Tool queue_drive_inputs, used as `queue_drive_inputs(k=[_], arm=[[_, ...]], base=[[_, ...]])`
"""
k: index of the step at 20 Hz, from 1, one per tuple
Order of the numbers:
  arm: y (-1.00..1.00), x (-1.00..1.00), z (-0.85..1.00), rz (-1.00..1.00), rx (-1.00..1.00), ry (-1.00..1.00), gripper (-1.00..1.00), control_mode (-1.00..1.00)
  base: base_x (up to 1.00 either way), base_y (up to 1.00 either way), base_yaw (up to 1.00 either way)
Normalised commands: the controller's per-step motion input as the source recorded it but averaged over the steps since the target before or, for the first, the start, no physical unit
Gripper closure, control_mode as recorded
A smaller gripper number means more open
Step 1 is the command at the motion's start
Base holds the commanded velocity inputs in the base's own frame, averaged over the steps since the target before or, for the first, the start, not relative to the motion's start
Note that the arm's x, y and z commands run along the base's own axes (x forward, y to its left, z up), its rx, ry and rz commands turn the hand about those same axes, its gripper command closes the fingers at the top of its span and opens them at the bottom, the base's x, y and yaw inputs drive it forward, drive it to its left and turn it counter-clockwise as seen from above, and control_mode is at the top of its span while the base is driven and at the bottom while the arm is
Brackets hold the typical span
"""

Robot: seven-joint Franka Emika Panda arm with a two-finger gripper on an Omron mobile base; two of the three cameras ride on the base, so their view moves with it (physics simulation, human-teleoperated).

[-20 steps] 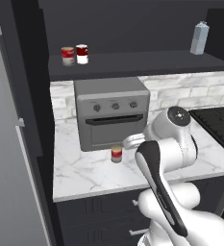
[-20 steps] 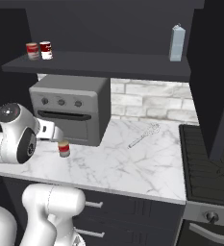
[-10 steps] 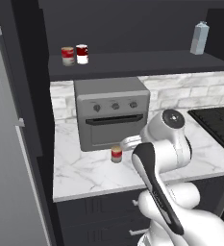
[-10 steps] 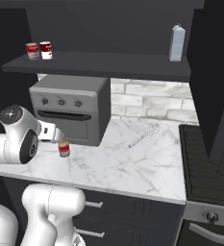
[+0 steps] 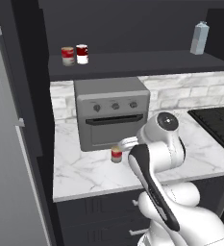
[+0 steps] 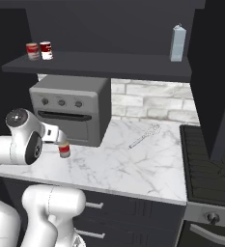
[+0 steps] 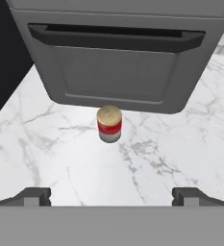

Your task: Pick the cans from the counter and place them in their designated side in the cabinet.

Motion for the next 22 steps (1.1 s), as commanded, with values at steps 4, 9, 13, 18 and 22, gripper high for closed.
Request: queue_drive_inputs(k=[4,9,13,18,22], arm=[[0.02,0.19,-0.17,0.00,0.00,0.01,-1.00,-1.00],[0.05,0.15,-0.18,0.00,0.00,0.01,-1.00,-1.00],[0.07,0.14,-0.18,0.00,0.00,0.02,-1.00,-1.00],[0.02,0.15,-0.18,0.00,0.00,0.01,-1.00,-1.00],[0.00,0.20,-0.16,0.00,0.00,0.00,-1.00,-1.00]], base=[[0.00,0.00,0.00],[0.00,0.00,0.00],[0.00,0.00,0.00],[0.00,0.00,0.00],[0.00,0.00,0.00]])
